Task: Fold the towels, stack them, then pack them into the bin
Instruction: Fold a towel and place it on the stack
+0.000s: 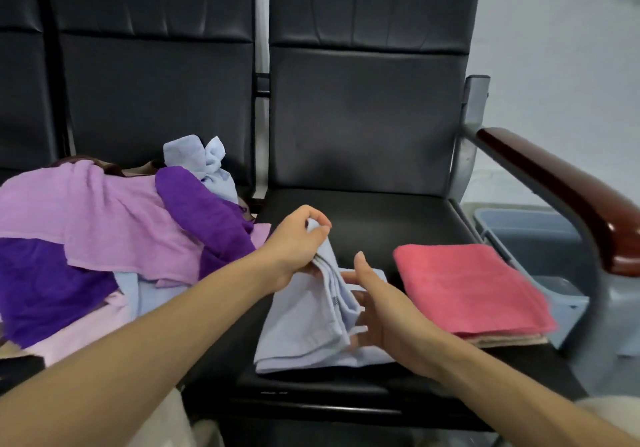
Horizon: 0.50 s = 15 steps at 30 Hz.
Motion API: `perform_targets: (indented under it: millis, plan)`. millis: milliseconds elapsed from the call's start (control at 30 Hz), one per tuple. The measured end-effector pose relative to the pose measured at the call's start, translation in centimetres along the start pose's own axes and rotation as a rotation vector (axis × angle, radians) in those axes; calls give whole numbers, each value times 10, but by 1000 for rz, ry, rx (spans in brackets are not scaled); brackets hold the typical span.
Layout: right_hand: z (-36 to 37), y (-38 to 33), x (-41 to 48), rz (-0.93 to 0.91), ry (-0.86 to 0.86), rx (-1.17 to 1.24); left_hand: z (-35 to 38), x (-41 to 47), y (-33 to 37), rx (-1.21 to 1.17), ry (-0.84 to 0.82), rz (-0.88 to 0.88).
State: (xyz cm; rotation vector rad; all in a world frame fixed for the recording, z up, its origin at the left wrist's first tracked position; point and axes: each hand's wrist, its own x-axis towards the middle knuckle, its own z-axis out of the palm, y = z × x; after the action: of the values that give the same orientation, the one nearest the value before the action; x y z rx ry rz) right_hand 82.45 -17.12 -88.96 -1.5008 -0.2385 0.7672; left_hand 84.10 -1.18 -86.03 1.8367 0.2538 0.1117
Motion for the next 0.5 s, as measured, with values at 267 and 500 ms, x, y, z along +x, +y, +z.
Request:
perform_targets:
  millis: [267, 500]
  plan:
    - [-37, 12, -9, -35, 283, -628, 61, 25, -7, 60, -165, -189]
    - [-58, 14, -11, -169, 379, -1190, 21, 22, -29, 456, -172, -141]
